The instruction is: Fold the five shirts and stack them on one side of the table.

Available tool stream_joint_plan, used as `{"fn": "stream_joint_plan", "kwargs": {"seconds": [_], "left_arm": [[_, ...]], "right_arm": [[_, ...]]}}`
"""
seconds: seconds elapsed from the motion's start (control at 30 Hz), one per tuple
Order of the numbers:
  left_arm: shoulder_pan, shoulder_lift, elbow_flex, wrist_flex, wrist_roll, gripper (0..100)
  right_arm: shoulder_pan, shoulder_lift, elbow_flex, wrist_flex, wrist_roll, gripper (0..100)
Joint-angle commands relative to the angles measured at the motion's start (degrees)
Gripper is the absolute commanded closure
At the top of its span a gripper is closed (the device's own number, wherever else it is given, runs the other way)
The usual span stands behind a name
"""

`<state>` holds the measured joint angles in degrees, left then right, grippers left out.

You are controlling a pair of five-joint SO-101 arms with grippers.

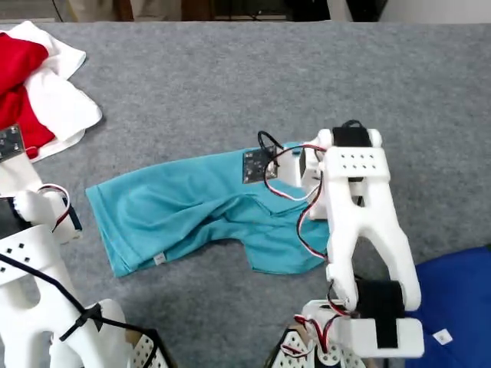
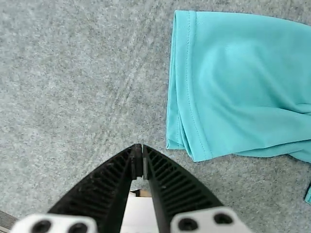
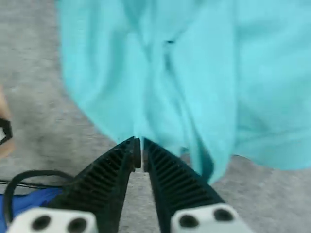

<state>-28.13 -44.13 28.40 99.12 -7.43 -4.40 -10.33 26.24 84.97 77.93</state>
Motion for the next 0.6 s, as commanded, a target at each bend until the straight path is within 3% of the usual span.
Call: {"fn": "stream_joint_plan", "kwargs": {"seconds": [0.0, 0.27, 0.57], "left_arm": [[-0.70, -0.40, 0.00, 0.44, -0.18, 98], [-0.62, -0.31, 0.09, 0.44, -0.18, 98], [-0.70, -0.40, 1.93, 0.44, -0.18, 98]], "right_arm": [[-2.77, -9.01, 5.93, 2.11, 2.02, 89.9], [-13.85, -22.11, 24.04, 2.20, 1.58, 89.5], [-22.11, -18.51, 25.98, 0.18, -2.46, 89.3]]}}
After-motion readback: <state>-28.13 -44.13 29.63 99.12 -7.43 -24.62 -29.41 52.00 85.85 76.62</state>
